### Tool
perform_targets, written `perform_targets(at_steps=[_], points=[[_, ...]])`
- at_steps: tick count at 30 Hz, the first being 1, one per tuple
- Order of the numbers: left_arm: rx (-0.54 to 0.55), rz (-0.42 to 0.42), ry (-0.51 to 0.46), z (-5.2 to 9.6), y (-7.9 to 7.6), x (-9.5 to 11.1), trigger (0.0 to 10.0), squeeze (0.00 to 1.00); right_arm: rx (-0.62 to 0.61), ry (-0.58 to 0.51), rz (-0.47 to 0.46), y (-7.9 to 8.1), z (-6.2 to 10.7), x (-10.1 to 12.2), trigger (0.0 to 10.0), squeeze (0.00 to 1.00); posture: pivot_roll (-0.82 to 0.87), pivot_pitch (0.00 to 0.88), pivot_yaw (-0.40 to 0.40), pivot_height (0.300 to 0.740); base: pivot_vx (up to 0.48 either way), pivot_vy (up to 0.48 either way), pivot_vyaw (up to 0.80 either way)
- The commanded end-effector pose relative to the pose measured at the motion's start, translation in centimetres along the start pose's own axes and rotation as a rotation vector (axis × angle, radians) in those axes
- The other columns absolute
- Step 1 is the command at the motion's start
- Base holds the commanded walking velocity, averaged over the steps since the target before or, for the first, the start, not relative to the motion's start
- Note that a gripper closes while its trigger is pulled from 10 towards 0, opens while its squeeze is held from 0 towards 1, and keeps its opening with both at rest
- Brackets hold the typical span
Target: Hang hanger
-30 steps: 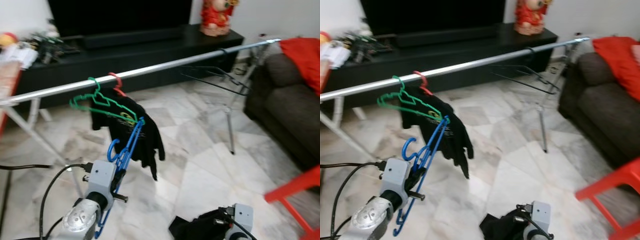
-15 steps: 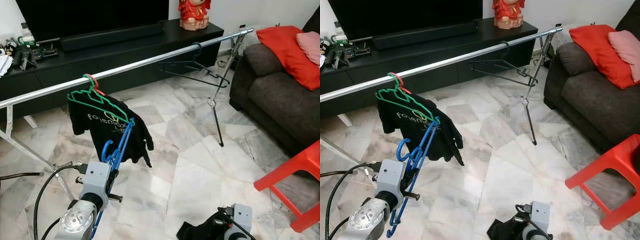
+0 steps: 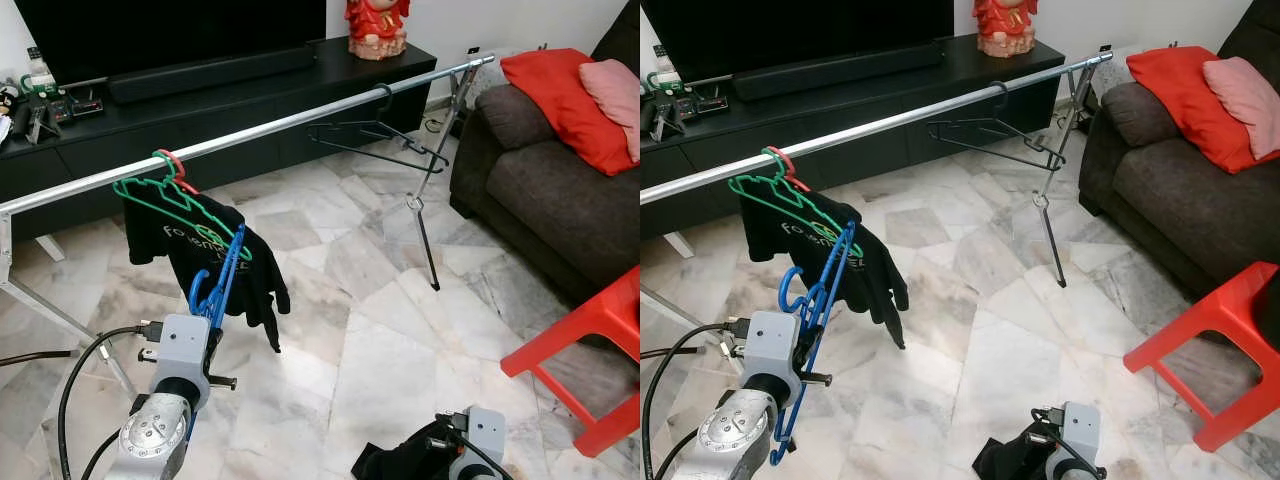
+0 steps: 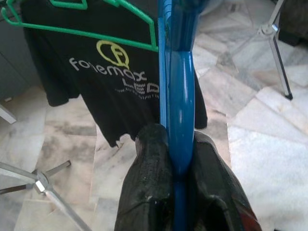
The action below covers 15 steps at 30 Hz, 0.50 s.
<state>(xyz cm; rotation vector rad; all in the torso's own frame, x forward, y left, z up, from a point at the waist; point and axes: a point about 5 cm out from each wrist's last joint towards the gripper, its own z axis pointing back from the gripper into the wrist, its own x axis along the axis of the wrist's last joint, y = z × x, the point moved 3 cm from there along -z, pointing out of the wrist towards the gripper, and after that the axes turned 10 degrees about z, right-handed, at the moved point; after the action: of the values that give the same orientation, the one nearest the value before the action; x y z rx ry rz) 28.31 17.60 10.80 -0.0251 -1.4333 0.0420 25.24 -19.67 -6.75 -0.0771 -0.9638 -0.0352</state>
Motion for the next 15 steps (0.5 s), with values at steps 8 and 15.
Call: perform_targets(at_steps=[8,15], points=[[-0.1,0.011,-0.095,0.7,-1.1,1.5,10.0,0.0,-0.005,0.002,0.0,-0.2,0.1,-0.2,10.0,0.0,0.05,0.139,0.007,0.74,0.0,0.0,0.0],[-0.118,0.01,-0.061,2.2,-0.7,0.4,10.0,0.0,-0.007,0.002,0.001,-0.2,0.1,-0.2,10.0,0.0,0.05,0.139,0.007,0.74,0.0,0.0,0.0]])
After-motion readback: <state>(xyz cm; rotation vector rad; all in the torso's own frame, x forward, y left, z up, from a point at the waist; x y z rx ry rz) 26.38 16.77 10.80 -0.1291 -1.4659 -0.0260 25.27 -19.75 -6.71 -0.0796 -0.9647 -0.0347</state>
